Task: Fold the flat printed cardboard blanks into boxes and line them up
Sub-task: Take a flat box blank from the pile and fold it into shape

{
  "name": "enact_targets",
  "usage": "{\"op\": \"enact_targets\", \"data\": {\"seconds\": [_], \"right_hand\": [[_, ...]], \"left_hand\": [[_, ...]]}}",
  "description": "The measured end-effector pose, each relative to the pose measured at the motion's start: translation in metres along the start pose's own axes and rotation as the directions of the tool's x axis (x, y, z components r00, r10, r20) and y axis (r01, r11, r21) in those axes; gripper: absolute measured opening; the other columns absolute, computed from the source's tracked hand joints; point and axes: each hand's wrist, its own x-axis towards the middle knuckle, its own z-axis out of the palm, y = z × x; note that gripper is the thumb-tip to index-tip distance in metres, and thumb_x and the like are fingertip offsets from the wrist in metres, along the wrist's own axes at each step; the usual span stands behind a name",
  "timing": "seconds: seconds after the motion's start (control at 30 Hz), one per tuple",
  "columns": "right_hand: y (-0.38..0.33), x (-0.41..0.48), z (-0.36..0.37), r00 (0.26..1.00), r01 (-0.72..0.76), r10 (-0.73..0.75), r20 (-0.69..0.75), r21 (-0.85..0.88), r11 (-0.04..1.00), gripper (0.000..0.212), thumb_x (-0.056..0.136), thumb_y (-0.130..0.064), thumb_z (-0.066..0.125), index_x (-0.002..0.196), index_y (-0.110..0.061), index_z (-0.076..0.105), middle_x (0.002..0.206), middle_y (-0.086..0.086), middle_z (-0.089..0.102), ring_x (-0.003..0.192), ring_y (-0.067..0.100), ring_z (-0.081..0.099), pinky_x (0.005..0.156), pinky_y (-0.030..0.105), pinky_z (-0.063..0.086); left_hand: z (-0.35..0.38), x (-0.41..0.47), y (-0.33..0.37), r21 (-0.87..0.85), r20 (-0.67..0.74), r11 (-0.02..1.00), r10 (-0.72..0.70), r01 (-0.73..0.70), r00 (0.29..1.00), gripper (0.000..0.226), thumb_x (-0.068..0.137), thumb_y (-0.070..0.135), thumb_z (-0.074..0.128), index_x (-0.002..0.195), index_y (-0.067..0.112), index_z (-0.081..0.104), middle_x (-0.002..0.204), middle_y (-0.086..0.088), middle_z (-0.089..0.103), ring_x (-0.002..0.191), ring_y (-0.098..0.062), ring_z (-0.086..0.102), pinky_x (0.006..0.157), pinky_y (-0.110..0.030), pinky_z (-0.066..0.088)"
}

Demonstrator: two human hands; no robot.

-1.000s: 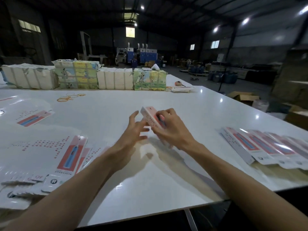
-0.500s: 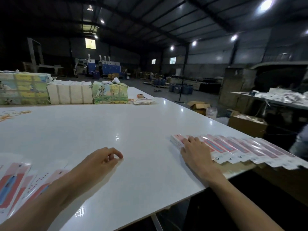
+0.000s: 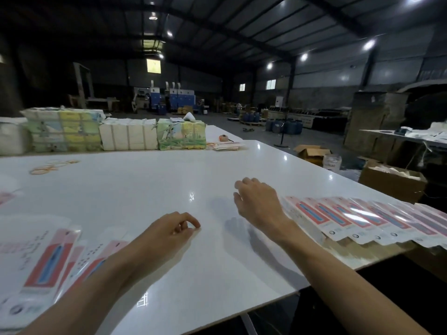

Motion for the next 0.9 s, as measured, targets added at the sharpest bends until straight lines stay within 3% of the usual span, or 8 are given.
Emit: {"op": "enact_targets", "data": {"seconds": [0.1, 0.27, 0.33, 0.47, 0.57, 0.67, 0.77, 0.9], "right_hand": [[-0.054, 0.03, 0.013, 0.991, 0.128, -0.123, -0.047, 0.122, 0.984, 0.018, 0.103, -0.024, 0.056, 0.093, -0.014, 0.066, 0.08, 0.002, 0.066, 0.066, 0.018, 0.056, 0.058, 0.028, 0.038], [-0.101, 0.035, 0.057, 0.994, 0.107, -0.107, -0.018, 0.331, 0.938, 0.019, 0.102, -0.028, 0.049, 0.093, -0.017, 0.062, 0.069, -0.005, 0.06, 0.065, 0.024, 0.06, 0.058, 0.035, 0.039], [-0.097, 0.034, 0.072, 0.999, 0.027, -0.033, 0.005, 0.433, 0.901, 0.02, 0.103, -0.03, 0.049, 0.097, -0.019, 0.065, 0.07, -0.004, 0.064, 0.068, 0.023, 0.061, 0.061, 0.036, 0.044], [-0.083, 0.036, 0.082, 1.0, -0.027, 0.027, 0.007, 0.51, 0.86, 0.018, 0.103, -0.03, 0.054, 0.099, -0.021, 0.07, 0.071, -0.005, 0.069, 0.067, 0.02, 0.062, 0.062, 0.033, 0.046], [-0.083, 0.035, 0.083, 0.997, -0.077, 0.064, 0.042, 0.581, 0.811, 0.02, 0.103, -0.03, 0.054, 0.092, -0.024, 0.069, 0.068, -0.009, 0.067, 0.067, 0.016, 0.06, 0.06, 0.032, 0.04], [-0.082, 0.036, 0.083, 0.994, -0.11, 0.081, 0.075, 0.619, 0.778, 0.021, 0.102, -0.028, 0.054, 0.089, -0.022, 0.069, 0.068, -0.009, 0.066, 0.068, 0.016, 0.06, 0.06, 0.032, 0.04], [-0.081, 0.037, 0.081, 0.992, -0.125, 0.089, 0.088, 0.649, 0.751, 0.021, 0.101, -0.026, 0.056, 0.087, -0.021, 0.07, 0.067, -0.007, 0.066, 0.066, 0.016, 0.062, 0.057, 0.031, 0.04], [-0.083, 0.036, 0.081, 0.991, -0.136, 0.088, 0.105, 0.674, 0.726, 0.02, 0.1, -0.025, 0.056, 0.086, -0.022, 0.07, 0.065, -0.008, 0.065, 0.065, 0.014, 0.063, 0.058, 0.031, 0.041]], "left_hand": [[-0.005, -0.002, 0.001, -0.028, -0.023, 0.998, -0.056, 0.055, 0.998, 0.026, 0.1, 0.024, 0.056, 0.098, 0.046, 0.072, 0.09, 0.012, 0.066, 0.081, -0.004, 0.066, 0.071, -0.024, 0.056], [-0.008, -0.011, 0.006, -0.075, -0.055, 0.991, -0.118, 0.114, 0.991, 0.02, 0.082, 0.031, 0.05, 0.088, 0.025, 0.068, 0.079, 0.005, 0.068, 0.067, -0.004, 0.057, 0.065, -0.046, 0.053], [-0.011, -0.012, 0.007, -0.059, -0.083, 0.987, -0.152, 0.148, 0.985, 0.019, 0.08, 0.031, 0.052, 0.088, 0.029, 0.069, 0.074, 0.009, 0.067, 0.063, -0.003, 0.057, 0.062, -0.039, 0.052], [-0.037, -0.006, 0.018, 0.169, -0.182, 0.964, -0.173, 0.204, 0.968, 0.015, 0.095, 0.025, 0.061, 0.105, 0.033, 0.067, 0.096, 0.011, 0.069, 0.085, -0.009, 0.065, 0.084, -0.035, 0.057], [-0.068, -0.011, 0.016, 0.42, -0.252, 0.812, -0.325, 0.405, 0.912, 0.021, 0.102, 0.02, 0.054, 0.121, 0.02, 0.063, 0.119, -0.003, 0.067, 0.105, -0.024, 0.065, 0.09, -0.036, 0.054], [-0.102, -0.03, 0.009, 0.588, -0.309, 0.531, -0.551, 0.611, 0.775, 0.028, 0.101, 0.018, 0.057, 0.128, 0.014, 0.063, 0.129, -0.009, 0.067, 0.117, -0.029, 0.065, 0.087, -0.032, 0.047], [-0.126, -0.049, 0.002, 0.626, -0.365, 0.314, -0.691, 0.714, 0.624, 0.045, 0.09, 0.046, 0.079, 0.123, 0.018, 0.066, 0.12, -0.004, 0.07, 0.111, -0.024, 0.067, 0.092, -0.033, 0.049], [-0.136, -0.068, -0.016, 0.619, -0.385, 0.226, -0.748, 0.752, 0.541, 0.072, 0.072, 0.071, 0.082, 0.115, 0.016, 0.063, 0.103, -0.001, 0.07, 0.097, -0.018, 0.068, 0.087, -0.031, 0.052]]}}
